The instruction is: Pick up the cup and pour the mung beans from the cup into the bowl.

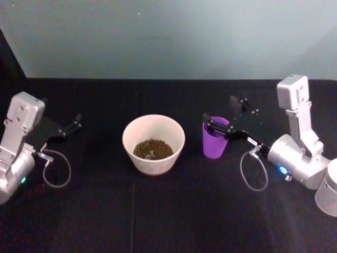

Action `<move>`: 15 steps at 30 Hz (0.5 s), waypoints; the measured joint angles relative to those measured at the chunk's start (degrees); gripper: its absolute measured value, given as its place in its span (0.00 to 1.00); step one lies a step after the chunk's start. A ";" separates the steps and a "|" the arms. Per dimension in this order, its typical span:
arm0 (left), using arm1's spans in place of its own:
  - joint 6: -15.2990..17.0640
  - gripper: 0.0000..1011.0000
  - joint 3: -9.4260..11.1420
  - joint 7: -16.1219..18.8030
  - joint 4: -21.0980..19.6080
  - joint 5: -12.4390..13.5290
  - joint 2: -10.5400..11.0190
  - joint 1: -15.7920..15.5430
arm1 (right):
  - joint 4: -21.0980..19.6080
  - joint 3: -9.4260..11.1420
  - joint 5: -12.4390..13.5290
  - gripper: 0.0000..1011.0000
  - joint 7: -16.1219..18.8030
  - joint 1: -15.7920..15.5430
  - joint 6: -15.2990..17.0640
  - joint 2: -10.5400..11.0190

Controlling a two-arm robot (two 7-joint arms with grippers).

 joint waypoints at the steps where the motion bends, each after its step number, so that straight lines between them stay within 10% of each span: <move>1: 0.00 0.99 0.00 0.00 0.00 0.00 0.00 0.00 | -1.16 0.15 -0.02 0.99 -0.80 -0.27 0.16 0.20; 15: 0.00 0.99 0.00 0.00 0.00 0.00 0.00 0.00 | -5.98 3.33 -2.00 0.99 -11.26 -1.58 -0.74 1.75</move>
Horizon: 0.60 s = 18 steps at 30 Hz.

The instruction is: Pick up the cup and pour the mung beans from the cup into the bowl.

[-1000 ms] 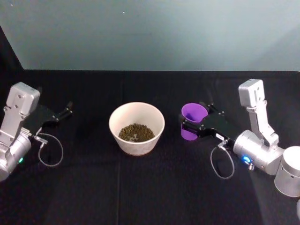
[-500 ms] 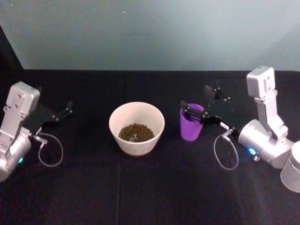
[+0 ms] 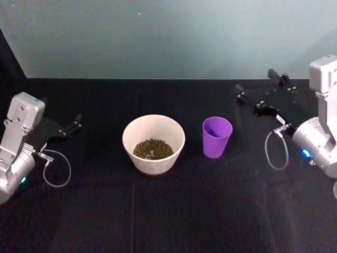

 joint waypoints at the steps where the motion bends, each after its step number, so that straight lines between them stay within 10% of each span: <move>1: 0.00 0.99 0.00 0.00 0.00 0.00 0.00 0.01 | 0.04 0.06 -0.08 0.99 -0.22 0.04 0.09 0.19; 18: 0.00 0.99 0.00 0.00 0.00 0.00 0.00 0.00 | 6.39 0.45 -0.97 0.99 -3.26 -1.81 -1.70 1.91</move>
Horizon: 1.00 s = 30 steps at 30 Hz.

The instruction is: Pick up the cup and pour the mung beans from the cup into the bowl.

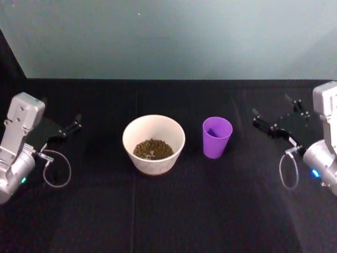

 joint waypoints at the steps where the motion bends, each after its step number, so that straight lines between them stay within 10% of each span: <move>1: 0.00 0.99 0.00 0.00 0.00 0.00 0.00 0.00 | 0.17 0.00 0.00 0.99 -0.09 -0.07 -0.08 -0.06; 30: 0.00 0.99 0.00 0.00 0.00 0.00 0.00 0.00 | 0.54 -0.05 -0.18 0.99 -0.69 -0.49 0.29 -0.48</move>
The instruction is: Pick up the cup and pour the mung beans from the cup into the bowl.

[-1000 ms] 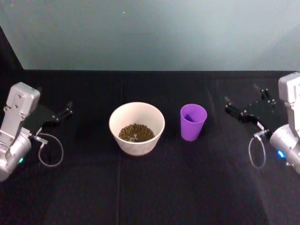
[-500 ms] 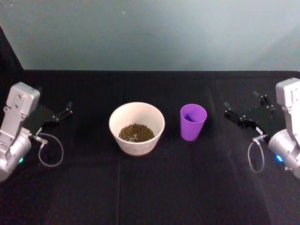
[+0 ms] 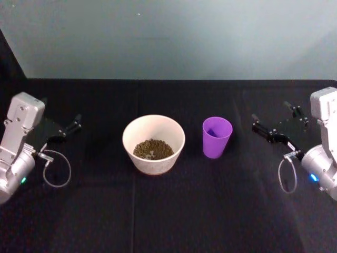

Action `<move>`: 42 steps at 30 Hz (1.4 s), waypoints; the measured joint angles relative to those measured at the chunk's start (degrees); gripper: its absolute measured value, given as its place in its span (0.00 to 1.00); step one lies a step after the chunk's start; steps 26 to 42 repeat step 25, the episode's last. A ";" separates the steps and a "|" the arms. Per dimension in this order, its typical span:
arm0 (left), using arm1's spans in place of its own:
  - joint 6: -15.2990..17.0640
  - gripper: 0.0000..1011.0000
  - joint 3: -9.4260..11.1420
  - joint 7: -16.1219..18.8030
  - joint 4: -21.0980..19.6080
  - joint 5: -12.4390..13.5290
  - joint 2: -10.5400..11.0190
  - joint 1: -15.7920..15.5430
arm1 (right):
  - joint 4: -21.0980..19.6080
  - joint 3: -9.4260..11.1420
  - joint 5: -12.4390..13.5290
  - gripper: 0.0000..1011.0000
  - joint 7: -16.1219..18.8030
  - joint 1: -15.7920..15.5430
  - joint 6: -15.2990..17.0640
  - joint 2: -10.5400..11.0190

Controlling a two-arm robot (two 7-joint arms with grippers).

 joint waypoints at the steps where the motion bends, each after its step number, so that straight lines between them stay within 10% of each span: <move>1: 0.00 0.99 0.00 0.00 0.00 0.00 0.00 0.00 | 0.00 0.00 0.00 0.99 0.00 0.00 -0.01 0.00; 42: 0.00 0.99 0.00 0.00 0.00 0.00 0.00 0.00 | 0.00 0.00 0.09 0.99 0.13 0.03 -0.15 0.00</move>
